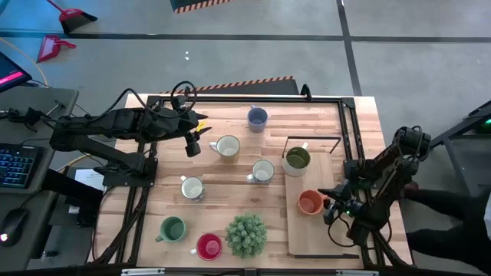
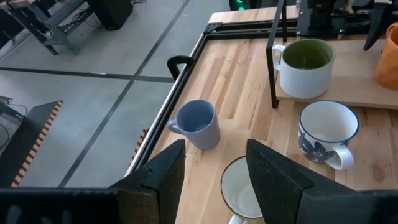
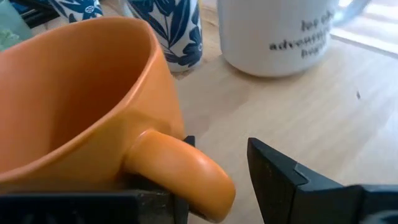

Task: Place coffee mugs
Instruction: Put the orange mug on the shelf

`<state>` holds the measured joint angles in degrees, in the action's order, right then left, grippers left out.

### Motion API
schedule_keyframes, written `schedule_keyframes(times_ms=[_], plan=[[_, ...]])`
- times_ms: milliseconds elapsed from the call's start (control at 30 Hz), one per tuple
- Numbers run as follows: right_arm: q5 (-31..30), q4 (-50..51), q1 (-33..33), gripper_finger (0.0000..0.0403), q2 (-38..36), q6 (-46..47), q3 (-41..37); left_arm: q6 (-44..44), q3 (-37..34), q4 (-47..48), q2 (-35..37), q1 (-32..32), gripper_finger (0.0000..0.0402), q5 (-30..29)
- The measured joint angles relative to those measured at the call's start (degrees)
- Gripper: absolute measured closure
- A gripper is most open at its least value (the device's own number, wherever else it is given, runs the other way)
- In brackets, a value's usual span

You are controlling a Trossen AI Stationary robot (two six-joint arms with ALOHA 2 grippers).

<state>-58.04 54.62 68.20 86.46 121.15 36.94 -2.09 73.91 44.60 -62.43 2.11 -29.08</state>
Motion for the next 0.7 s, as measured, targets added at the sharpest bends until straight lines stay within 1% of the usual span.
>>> schedule_keyframes(times_ms=[67, 133, 233, 300, 400, 533, 700], plan=[[-1.00, 0.14, 0.25, 0.0272, 0.01, 0.74, 0.02, -0.07, 0.00, 0.00, 0.00, 0.00, 0.0241, -0.02], [-2.12, 0.45, 0.58, 0.0272, 0.02, -0.45, 0.41, -0.09, 0.00, 0.01, 0.00, 0.01, 0.0241, 0.00], [-0.85, 1.61, 0.34, 0.0272, 0.02, -0.33, 1.08, -0.11, 0.00, 0.00, 0.00, 0.00, 0.0241, 0.00], [-0.31, 1.84, -0.34, 0.0272, 0.02, -0.30, 1.28, -0.11, 0.00, 0.00, 0.00, 0.02, 0.0241, 0.00], [-1.54, 2.31, -1.40, 0.0272, 0.02, -0.59, 1.30, -0.11, 0.00, 0.02, 0.00, 0.00, 0.0241, 0.00], [-1.68, 4.23, -3.84, 0.0272, 0.02, -0.71, 1.30, -0.11, 0.00, 0.02, 0.00, 0.01, 0.0241, 0.00], [-3.62, 4.87, -6.29, 0.0272, 0.02, -2.12, 1.30, -0.11, 0.00, 0.02, 0.00, 0.00, 0.0241, -0.02]])
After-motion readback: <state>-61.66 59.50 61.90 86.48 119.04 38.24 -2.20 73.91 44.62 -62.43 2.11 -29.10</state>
